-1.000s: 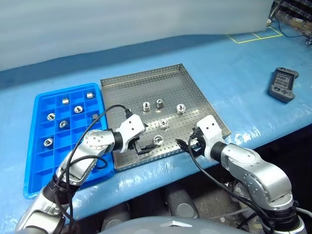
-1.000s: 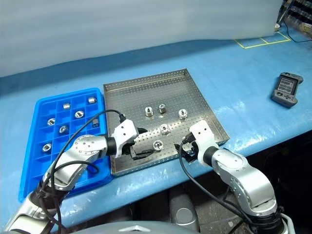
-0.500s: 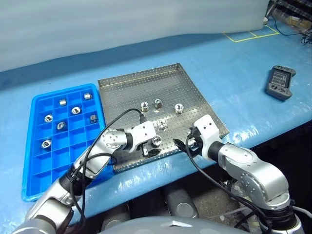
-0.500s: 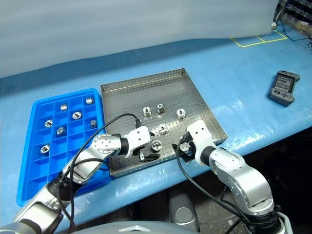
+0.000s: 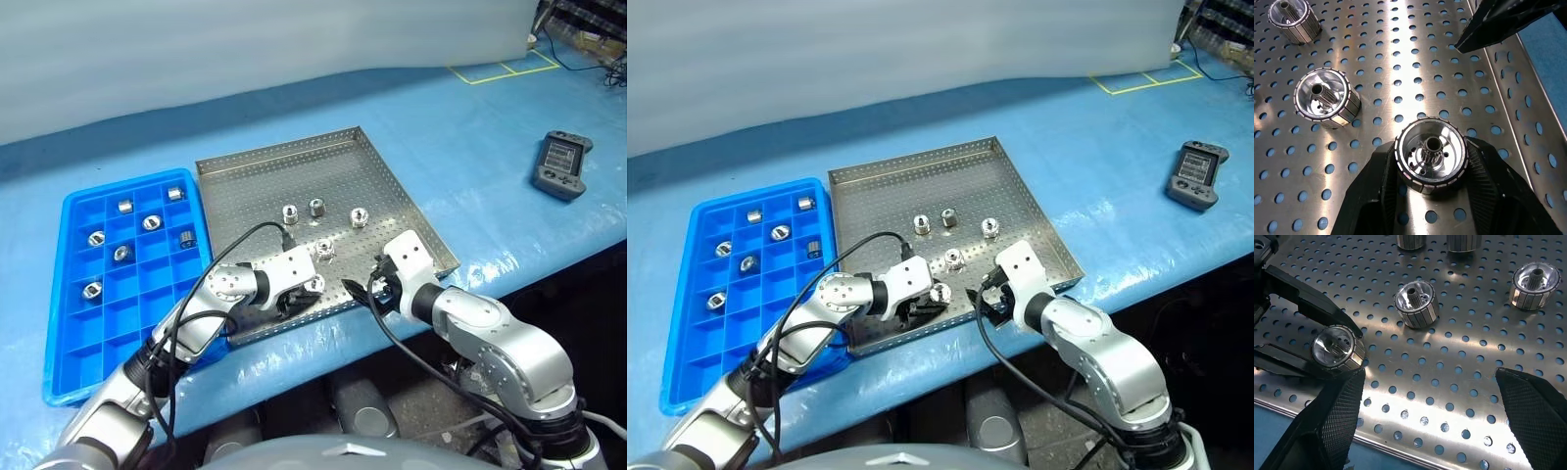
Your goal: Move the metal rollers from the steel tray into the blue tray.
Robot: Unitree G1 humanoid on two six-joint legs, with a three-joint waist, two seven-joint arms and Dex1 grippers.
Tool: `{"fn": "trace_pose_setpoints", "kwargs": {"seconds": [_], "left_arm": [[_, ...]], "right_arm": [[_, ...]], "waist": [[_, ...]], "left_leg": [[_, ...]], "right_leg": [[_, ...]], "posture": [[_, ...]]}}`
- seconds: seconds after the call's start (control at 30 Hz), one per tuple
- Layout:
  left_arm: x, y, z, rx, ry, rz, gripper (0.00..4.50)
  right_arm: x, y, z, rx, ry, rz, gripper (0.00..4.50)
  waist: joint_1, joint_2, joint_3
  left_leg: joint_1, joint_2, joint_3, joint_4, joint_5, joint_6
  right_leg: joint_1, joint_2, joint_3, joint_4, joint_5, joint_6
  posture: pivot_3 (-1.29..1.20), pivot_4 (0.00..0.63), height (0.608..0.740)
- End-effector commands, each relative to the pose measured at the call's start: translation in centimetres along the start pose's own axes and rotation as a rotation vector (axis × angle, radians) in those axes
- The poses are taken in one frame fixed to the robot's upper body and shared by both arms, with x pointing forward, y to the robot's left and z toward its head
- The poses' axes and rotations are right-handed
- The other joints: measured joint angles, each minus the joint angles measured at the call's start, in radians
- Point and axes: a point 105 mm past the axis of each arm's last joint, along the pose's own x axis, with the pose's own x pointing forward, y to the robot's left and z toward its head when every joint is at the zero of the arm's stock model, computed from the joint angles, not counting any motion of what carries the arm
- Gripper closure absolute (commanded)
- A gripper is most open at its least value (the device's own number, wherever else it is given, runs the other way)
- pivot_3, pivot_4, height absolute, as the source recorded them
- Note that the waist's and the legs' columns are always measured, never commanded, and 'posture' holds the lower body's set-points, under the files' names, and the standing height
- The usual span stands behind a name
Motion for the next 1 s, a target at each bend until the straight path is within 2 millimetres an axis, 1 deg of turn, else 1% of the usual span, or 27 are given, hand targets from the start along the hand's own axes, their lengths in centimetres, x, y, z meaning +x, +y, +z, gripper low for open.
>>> {"fn": "trace_pose_setpoints", "kwargs": {"seconds": [0.03, 0.13, 0.23, 0.33, 0.43, 0.57, 0.67, 0.73, 0.83, 1.0], "left_arm": [[-1.7, 2.3, 3.8, -0.036, -0.210, 0.179, 2.78], [-3.5, 4.7, 5.1, -0.130, -0.323, 0.383, 2.78], [-5.6, 6.7, 5.3, -0.181, -0.377, 0.590, 2.78], [-8.6, 8.5, 4.4, -0.243, -0.397, 0.830, 2.78], [-11.3, 9.2, 2.8, -0.300, -0.380, 1.017, 2.78], [-14.5, 8.8, 0.1, -0.357, -0.304, 1.177, 2.78], [-15.8, 8.2, -1.4, -0.349, -0.226, 1.228, 2.78], [-16.7, 7.6, -2.6, -0.376, -0.179, 1.265, 2.78], [-17.7, 6.5, -4.1, -0.416, -0.105, 1.317, 2.78], [-18.3, 4.5, -5.9, -0.485, -0.013, 1.360, 2.78]], "right_arm": [[0.2, 0.8, 1.3, -0.028, -0.048, 0.038, 0.00], [0.8, 1.9, 2.0, -0.047, -0.066, 0.091, 0.00], [1.2, 2.7, 2.4, -0.065, -0.080, 0.133, 0.00], [1.6, 3.4, 3.0, -0.088, -0.097, 0.173, 0.00], [1.8, 3.7, 3.3, -0.101, -0.107, 0.197, 0.00], [2.1, 4.4, 3.5, -0.125, -0.109, 0.241, 0.00], [2.3, 4.7, 3.6, -0.138, -0.112, 0.263, 0.00], [2.5, 5.0, 3.8, -0.146, -0.114, 0.283, 0.00], [2.8, 5.5, 3.9, -0.157, -0.115, 0.312, 0.00], [3.0, 6.0, 3.9, -0.164, -0.115, 0.342, 0.00]], "waist": [[0.003, 0.000, 0.000], [0.013, 0.000, 0.000], [0.017, 0.000, 0.000], [0.023, 0.000, 0.000], [0.035, 0.000, 0.000], [0.054, 0.000, 0.000], [0.067, 0.000, 0.000], [0.080, 0.000, 0.000], [0.092, 0.000, 0.000], [0.109, -0.001, 0.000]], "left_leg": [[0.000, 0.000, 0.000, 0.000, 0.000, 0.000], [0.000, 0.000, 0.000, 0.001, 0.000, 0.000], [0.000, 0.000, 0.000, 0.001, 0.000, 0.000], [0.001, 0.000, 0.001, 0.001, 0.000, 0.000], [0.001, 0.000, 0.002, 0.001, 0.000, 0.000], [0.001, 0.000, 0.002, 0.001, 0.000, 0.001], [0.001, 0.000, 0.002, 0.001, -0.001, 0.001], [0.001, 0.000, 0.002, 0.001, -0.001, 0.001], [0.002, 0.000, 0.002, 0.001, -0.001, 0.001], [0.001, 0.000, 0.002, 0.001, -0.001, 0.001]], "right_leg": [[0.000, 0.000, 0.000, 0.000, 0.000, 0.000], [0.000, 0.000, 0.001, 0.000, 0.001, 0.001], [0.000, 0.000, 0.001, 0.000, 0.003, 0.005], [0.000, 0.001, 0.002, 0.000, 0.003, 0.005], [0.000, 0.001, 0.003, 0.000, 0.003, 0.005], [0.000, 0.001, 0.004, 0.000, 0.003, 0.006], [0.000, 0.001, 0.004, 0.000, 0.003, 0.005], [0.000, 0.001, 0.003, 0.000, 0.003, 0.005], [0.000, 0.001, 0.004, 0.000, 0.003, 0.004], [0.000, 0.001, 0.003, 0.000, 0.003, 0.004]], "posture": [[-0.24, 0.150, 0.740], [-0.23, 0.150, 0.740], [-0.20, 0.150, 0.740], [-0.19, 0.150, 0.740], [-0.17, 0.150, 0.740], [-0.15, 0.150, 0.740], [-0.13, 0.150, 0.740], [-0.12, 0.150, 0.740], [-0.11, 0.150, 0.740], [-0.08, 0.150, 0.740]]}}
